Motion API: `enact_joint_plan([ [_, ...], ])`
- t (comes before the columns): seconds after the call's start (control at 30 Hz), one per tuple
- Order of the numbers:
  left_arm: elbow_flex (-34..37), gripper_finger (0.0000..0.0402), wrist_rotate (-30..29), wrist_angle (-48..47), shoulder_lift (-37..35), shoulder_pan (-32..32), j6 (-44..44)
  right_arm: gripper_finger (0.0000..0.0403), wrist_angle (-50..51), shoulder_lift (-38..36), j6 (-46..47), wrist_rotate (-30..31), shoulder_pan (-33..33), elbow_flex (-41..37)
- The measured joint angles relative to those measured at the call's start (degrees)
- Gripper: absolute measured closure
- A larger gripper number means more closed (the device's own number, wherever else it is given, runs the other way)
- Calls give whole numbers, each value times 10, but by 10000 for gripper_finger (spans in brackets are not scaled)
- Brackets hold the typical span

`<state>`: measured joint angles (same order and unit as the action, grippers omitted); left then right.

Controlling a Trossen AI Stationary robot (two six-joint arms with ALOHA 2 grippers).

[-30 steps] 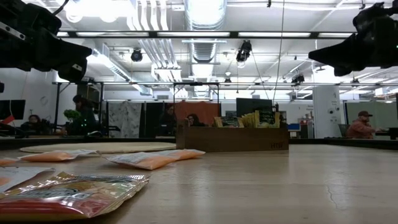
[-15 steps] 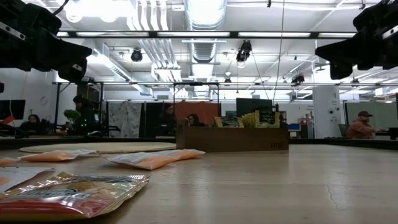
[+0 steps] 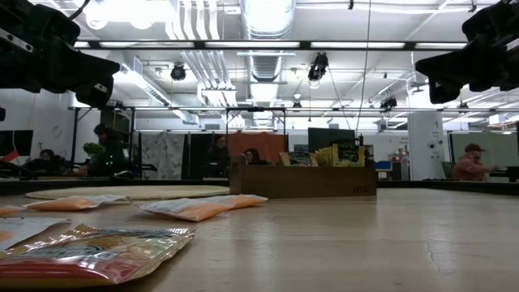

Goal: Pick & Place Tea
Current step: Put the orange tea bag into the middle section of the wooden organizer

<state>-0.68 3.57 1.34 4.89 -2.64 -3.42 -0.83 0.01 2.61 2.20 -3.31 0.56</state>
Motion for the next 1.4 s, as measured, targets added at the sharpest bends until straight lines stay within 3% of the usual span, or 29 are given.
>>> enact_joint_plan([
  [0.47,0,401,0,0,0,0,0,394,2,0,-24,-8,31,0],
  [1.4,0,401,0,0,0,0,0,394,1,2,-26,-7,31,0],
])
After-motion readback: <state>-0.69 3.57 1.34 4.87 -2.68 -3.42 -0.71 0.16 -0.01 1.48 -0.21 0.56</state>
